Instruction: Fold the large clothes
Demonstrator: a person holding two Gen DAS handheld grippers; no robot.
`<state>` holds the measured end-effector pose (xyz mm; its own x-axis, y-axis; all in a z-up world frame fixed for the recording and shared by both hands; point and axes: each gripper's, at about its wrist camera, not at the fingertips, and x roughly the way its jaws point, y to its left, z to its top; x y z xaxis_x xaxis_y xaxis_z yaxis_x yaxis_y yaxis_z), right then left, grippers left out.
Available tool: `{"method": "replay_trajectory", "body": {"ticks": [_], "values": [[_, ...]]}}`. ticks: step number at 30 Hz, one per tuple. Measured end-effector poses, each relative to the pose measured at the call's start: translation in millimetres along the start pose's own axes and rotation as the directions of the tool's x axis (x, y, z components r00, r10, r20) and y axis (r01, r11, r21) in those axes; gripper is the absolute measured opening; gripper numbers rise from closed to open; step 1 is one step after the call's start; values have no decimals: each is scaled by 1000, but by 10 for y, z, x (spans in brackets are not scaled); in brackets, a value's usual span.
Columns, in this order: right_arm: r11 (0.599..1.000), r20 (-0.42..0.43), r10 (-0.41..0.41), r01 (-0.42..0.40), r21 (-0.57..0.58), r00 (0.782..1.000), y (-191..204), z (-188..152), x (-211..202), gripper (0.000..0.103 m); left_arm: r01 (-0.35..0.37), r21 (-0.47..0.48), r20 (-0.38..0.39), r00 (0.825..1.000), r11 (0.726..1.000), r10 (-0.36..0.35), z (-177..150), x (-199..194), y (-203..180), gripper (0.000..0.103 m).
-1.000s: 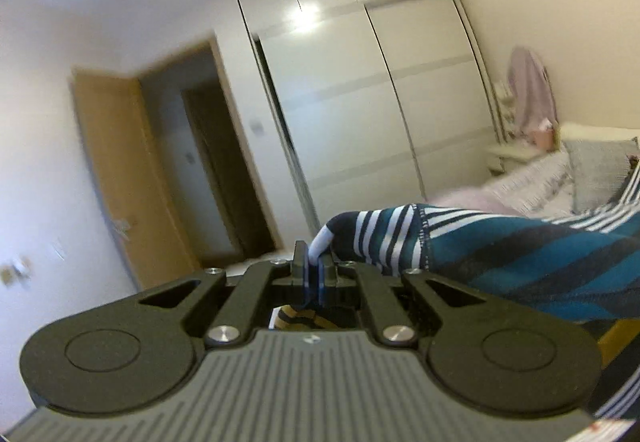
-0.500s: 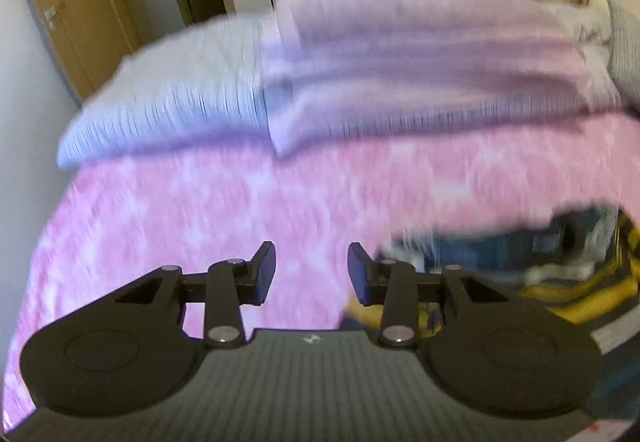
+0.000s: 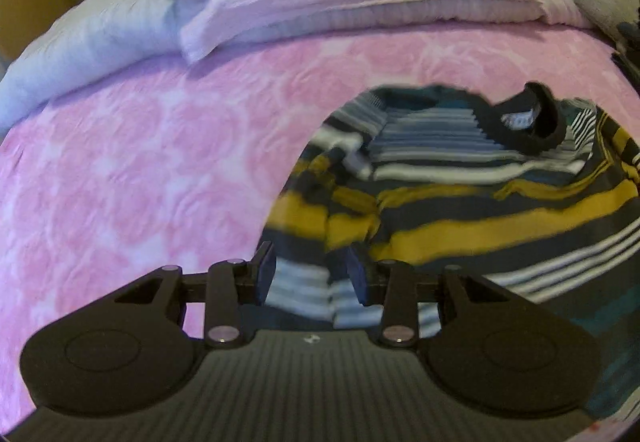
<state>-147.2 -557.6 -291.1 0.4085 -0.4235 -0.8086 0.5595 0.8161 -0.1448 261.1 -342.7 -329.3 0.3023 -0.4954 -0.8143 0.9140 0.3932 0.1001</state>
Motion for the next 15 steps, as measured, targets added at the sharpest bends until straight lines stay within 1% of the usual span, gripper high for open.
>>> {"method": "replay_trajectory", "body": {"ticks": [2,5,7,9,12,14,15], "values": [[1000,32,16,-15,-15,999,-106,101,126,42,21,12,36,999,1000,-22,194,114,-68,35],[999,58,37,-35,-24,998,-228,286,384,42,70,28,62,996,997,-71,492,343,-178,36],[998,71,60,-58,-30,996,-287,450,548,42,102,62,73,992,993,-106,719,523,-239,36],[997,80,74,-72,-37,994,-334,594,733,43,132,119,80,987,984,-142,942,739,-286,36],[996,63,85,-83,-38,994,-389,781,1069,43,167,192,56,982,967,-180,1207,1096,-345,36],[997,37,80,-79,-19,996,-432,862,1311,43,226,222,15,972,948,-235,1322,1321,-374,35],[996,28,85,-85,-2,996,-454,885,1407,43,262,240,-17,964,935,-266,1355,1435,-391,35]]}}
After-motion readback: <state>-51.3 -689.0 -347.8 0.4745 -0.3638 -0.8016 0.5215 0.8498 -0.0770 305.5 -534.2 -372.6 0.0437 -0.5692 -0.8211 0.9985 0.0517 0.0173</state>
